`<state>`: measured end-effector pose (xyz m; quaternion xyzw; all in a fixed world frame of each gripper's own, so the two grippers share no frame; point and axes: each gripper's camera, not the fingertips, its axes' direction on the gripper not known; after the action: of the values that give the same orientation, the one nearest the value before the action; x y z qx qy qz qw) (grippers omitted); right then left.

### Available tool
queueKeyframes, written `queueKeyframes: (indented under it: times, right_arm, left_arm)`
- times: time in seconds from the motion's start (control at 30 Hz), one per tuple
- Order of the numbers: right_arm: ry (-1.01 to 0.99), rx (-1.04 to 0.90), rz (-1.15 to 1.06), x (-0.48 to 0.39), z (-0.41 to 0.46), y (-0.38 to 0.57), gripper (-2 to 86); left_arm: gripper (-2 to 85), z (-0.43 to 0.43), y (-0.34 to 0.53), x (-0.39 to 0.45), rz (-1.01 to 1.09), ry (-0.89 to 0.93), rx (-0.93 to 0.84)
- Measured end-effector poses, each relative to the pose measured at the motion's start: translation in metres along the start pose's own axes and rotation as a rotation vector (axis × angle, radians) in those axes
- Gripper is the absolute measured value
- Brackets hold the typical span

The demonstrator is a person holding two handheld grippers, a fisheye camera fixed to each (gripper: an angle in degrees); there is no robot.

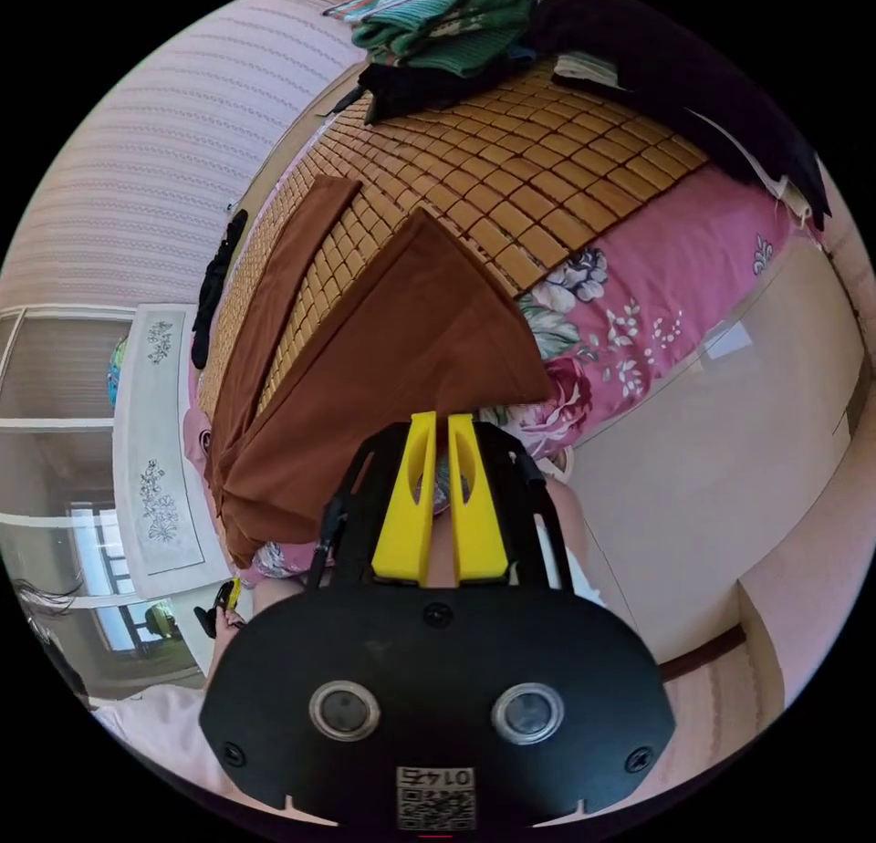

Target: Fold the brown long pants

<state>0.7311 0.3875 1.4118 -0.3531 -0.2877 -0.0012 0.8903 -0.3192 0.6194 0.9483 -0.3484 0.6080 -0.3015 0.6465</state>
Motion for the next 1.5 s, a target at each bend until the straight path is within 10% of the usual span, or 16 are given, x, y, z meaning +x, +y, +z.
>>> queueKeyframes:
  times: [0.23,0.43,1.03,1.33,1.5]
  right_arm:
    - [0.03,0.047,0.012,-0.002,0.013,-0.015,1.5]
    - [-0.024,0.068,0.004,-0.002,0.013,-0.03,1.3]
    - [0.02,-0.021,-0.021,0.006,0.033,-0.062,5.2]
    - [-0.106,0.072,0.188,0.035,0.049,-0.051,8.3]
    - [-0.189,0.085,0.168,0.023,0.053,-0.06,3.3]
  left_arm:
    - [11.9,0.044,-0.006,-0.005,-0.176,0.2,-0.027]
    - [-0.4,0.041,-0.013,0.01,-0.134,0.009,-0.012]
    - [5.3,0.006,-0.017,0.002,0.043,-0.098,-0.061]
    - [13.6,0.011,0.006,-0.015,-0.159,0.125,0.042]
    - [3.1,0.041,0.004,0.001,-0.157,0.286,-0.017]
